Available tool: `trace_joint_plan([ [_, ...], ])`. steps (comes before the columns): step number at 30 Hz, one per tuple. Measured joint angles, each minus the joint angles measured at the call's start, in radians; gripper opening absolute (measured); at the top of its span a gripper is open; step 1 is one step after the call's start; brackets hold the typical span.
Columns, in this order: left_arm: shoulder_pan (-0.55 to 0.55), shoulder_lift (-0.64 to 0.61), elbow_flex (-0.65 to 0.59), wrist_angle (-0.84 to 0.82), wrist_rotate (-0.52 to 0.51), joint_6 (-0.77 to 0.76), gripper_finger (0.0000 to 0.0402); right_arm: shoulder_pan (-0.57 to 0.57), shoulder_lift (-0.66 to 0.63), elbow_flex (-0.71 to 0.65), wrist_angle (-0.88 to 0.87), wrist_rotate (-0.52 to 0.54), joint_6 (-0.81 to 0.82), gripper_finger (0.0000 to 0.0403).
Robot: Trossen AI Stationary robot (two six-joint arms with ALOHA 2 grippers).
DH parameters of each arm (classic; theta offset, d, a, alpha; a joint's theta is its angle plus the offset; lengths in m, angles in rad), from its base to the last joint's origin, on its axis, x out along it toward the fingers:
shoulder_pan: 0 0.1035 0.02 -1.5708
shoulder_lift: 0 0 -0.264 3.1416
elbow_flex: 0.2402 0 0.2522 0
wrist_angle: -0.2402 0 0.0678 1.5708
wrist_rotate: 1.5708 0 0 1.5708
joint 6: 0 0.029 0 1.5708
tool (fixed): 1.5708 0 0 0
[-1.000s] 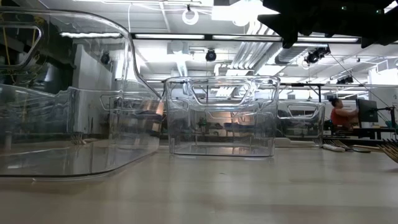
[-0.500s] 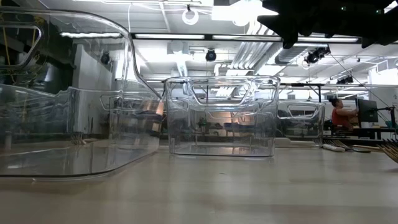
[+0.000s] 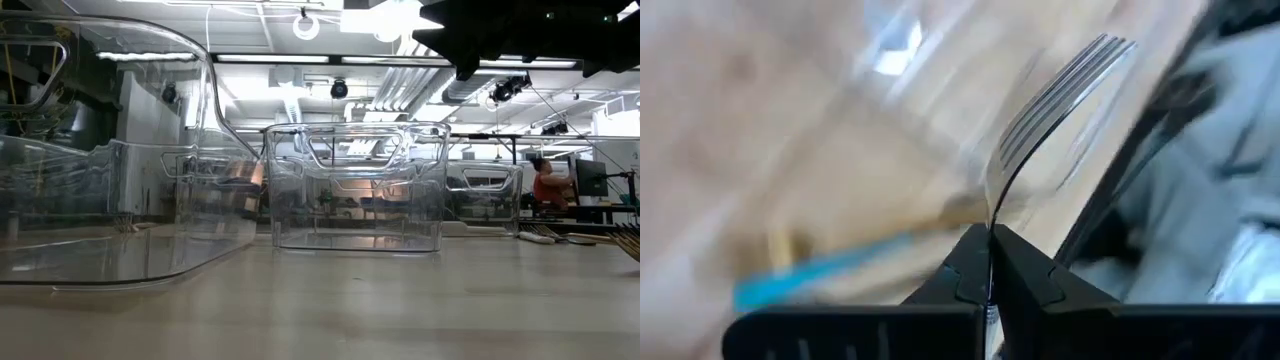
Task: Sort silverware by color (type)
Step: Put the white fork into the top right transparent bin
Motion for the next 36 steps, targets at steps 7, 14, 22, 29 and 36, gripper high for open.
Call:
trace_joint_plan([
  [7, 0.027, -0.193, 0.038, -0.040, -0.533, 0.403, 0.0001, 0.000, 0.000, 0.000, 0.003, 0.000, 0.000, 0.0193],
  [14, 0.201, -0.274, 0.026, 0.064, -0.879, 0.871, 0.0001, 0.000, 0.000, 0.000, 0.016, 0.000, 0.002, 0.0193],
  [22, 0.591, -0.246, -0.236, 0.923, -0.233, 1.483, 0.0000, 0.000, 0.000, 0.000, 0.041, 0.026, -0.022, 0.0193],
  [29, 0.865, -0.178, -0.358, 1.290, 0.129, 1.635, 0.0000, 0.000, 0.000, 0.000, 0.046, 0.028, -0.019, 0.0193],
  [36, 0.944, -0.064, -0.468, 1.595, 0.250, 1.641, 0.0000, 0.001, 0.041, 0.000, 0.051, 0.026, -0.019, 0.0193],
])
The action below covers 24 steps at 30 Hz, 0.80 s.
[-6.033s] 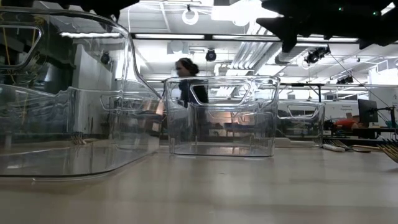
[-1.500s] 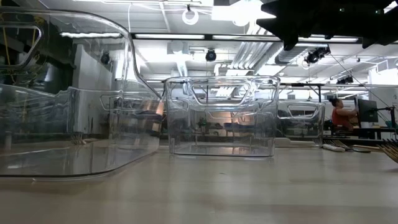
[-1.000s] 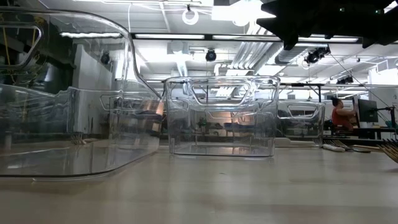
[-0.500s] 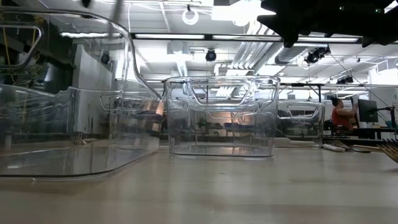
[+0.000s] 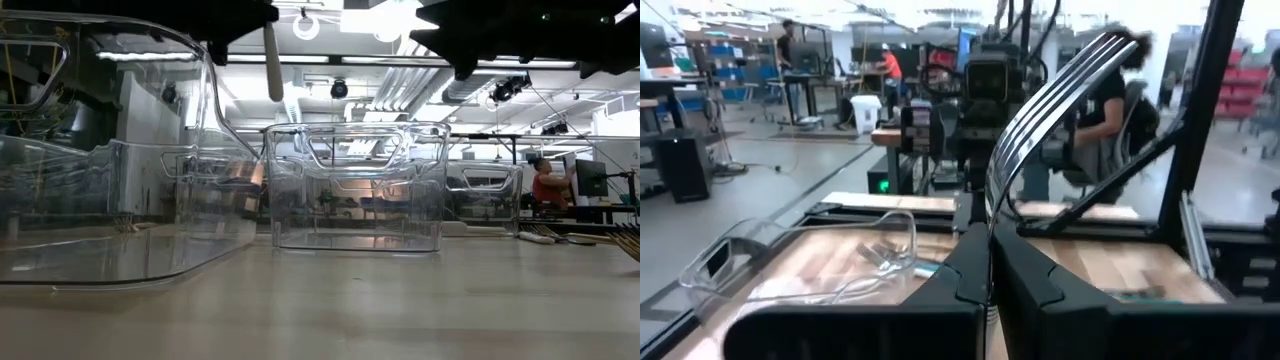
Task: Sort silverware by color (type)
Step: Put the white fork into the top right transparent bin
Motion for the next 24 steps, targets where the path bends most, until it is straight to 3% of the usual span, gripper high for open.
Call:
trace_joint_plan([
  [9, -0.009, 0.036, 0.005, 0.045, 0.004, -0.029, 0.0000, -0.007, 0.075, 0.000, 0.072, 0.023, 0.021, 0.0193],
  [24, -0.008, 0.041, 0.017, 0.055, 0.004, 0.017, 0.0000, -0.021, 0.076, 0.000, 0.087, 0.060, -0.015, 0.0193],
])
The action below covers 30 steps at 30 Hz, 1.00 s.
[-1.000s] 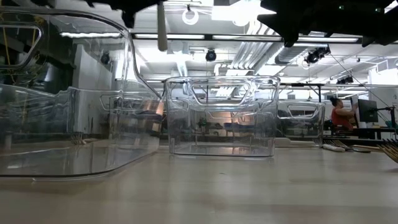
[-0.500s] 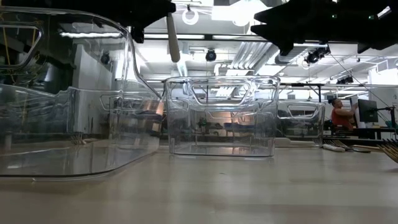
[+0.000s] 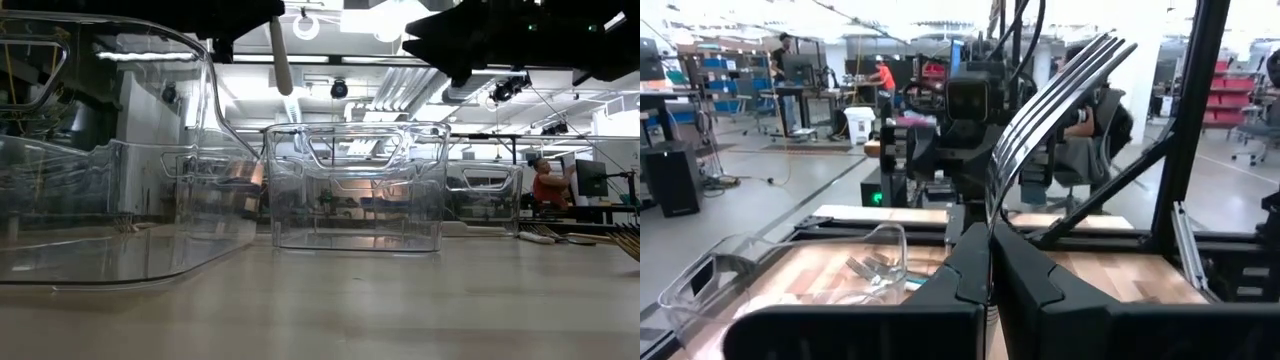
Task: Sort silverware by color (type)
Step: Put the white fork into the top right transparent bin
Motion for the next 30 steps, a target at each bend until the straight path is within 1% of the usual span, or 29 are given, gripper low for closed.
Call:
trace_joint_plan([
  [3, 0.000, 0.050, 0.001, 0.089, 0.000, -0.002, 0.0000, 0.000, 0.018, 0.013, -0.021, 0.031, 0.057, 0.0193],
  [5, 0.001, 0.097, 0.006, 0.133, 0.000, -0.003, 0.0000, 0.000, 0.046, 0.040, -0.063, 0.033, 0.063, 0.0193],
  [9, 0.015, 0.176, 0.054, 0.140, 0.001, -0.008, 0.0000, 0.000, 0.151, 0.132, -0.140, -0.007, 0.064, 0.0193],
  [13, 0.024, 0.238, 0.099, 0.136, 0.052, -0.011, 0.0000, 0.000, 0.270, 0.233, -0.184, -0.031, 0.069, 0.0193],
  [14, 0.025, 0.246, 0.103, 0.134, 0.057, -0.011, 0.0000, 0.000, 0.295, 0.256, -0.184, -0.040, 0.069, 0.0193],
  [18, 0.025, 0.259, 0.110, 0.131, 0.057, -0.010, 0.0000, 0.001, 0.350, 0.312, -0.184, -0.152, 0.078, 0.0193],
  [20, 0.025, 0.259, 0.110, 0.137, 0.058, -0.011, 0.0000, 0.001, 0.371, 0.331, -0.199, -0.191, 0.095, 0.0193],
  [30, 0.025, 0.259, 0.110, 0.142, 0.095, -0.019, 0.0000, 0.001, 0.471, 0.406, -0.213, -0.201, 0.112, 0.0192],
])
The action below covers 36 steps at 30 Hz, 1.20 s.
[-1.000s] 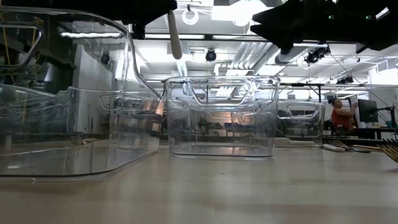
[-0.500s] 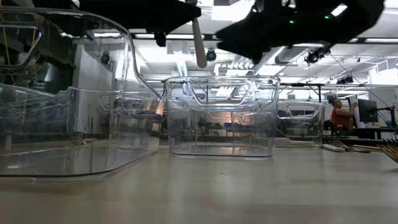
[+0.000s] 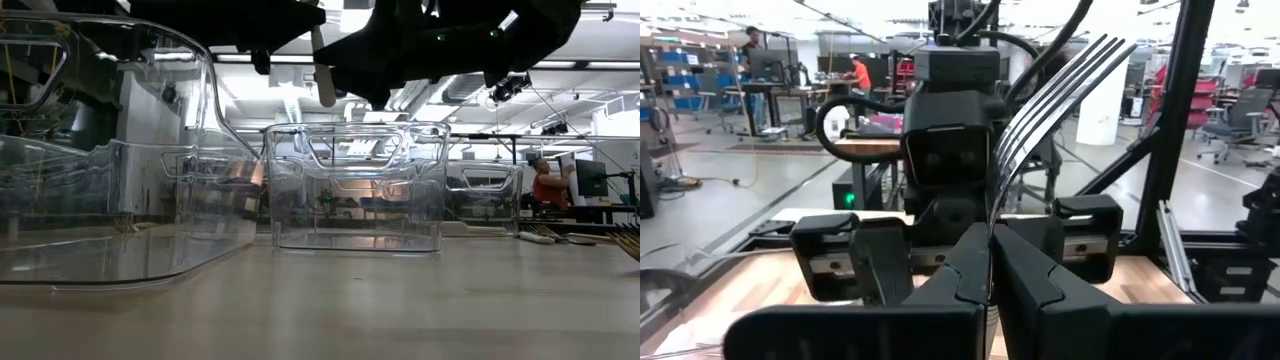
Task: Sort silverware by color (type)
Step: Put the white fork into the top right transparent bin
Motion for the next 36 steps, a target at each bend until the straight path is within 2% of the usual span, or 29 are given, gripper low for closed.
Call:
trace_joint_plan([
  [3, 0.000, 0.000, 0.000, -0.004, 0.000, -0.002, 0.0000, 0.000, -0.004, 0.011, -0.028, -0.008, -0.004, 0.0189],
  [6, 0.000, 0.000, 0.000, -0.004, 0.000, -0.002, 0.0000, 0.000, -0.008, 0.011, -0.030, -0.014, 0.003, 0.0165],
  [13, 0.000, 0.000, 0.000, 0.005, -0.001, -0.008, 0.0001, 0.000, -0.007, 0.011, -0.035, -0.038, 0.001, 0.0030],
  [14, 0.000, 0.000, 0.000, 0.005, 0.003, -0.011, 0.0001, 0.000, -0.007, 0.011, -0.035, -0.040, -0.002, 0.0024],
  [20, 0.000, 0.000, 0.000, 0.005, -0.016, -0.010, 0.0017, 0.000, -0.007, 0.011, -0.038, -0.045, 0.021, 0.0042],
  [23, 0.000, 0.000, 0.000, 0.006, -0.021, -0.010, 0.0030, 0.000, -0.007, 0.010, -0.042, -0.045, 0.023, 0.0025],
  [29, -0.001, -0.003, 0.000, -0.015, -0.020, -0.047, 0.0068, -0.005, -0.031, 0.009, -0.124, -0.039, 0.018, 0.0023],
  [32, 0.000, -0.032, 0.000, -0.066, -0.025, -0.052, 0.0094, -0.009, -0.075, 0.003, -0.179, -0.004, 0.013, 0.0023],
  [36, -0.001, -0.107, -0.001, -0.213, -0.022, -0.049, 0.0123, -0.009, -0.169, -0.058, -0.189, 0.087, 0.009, 0.0023],
])
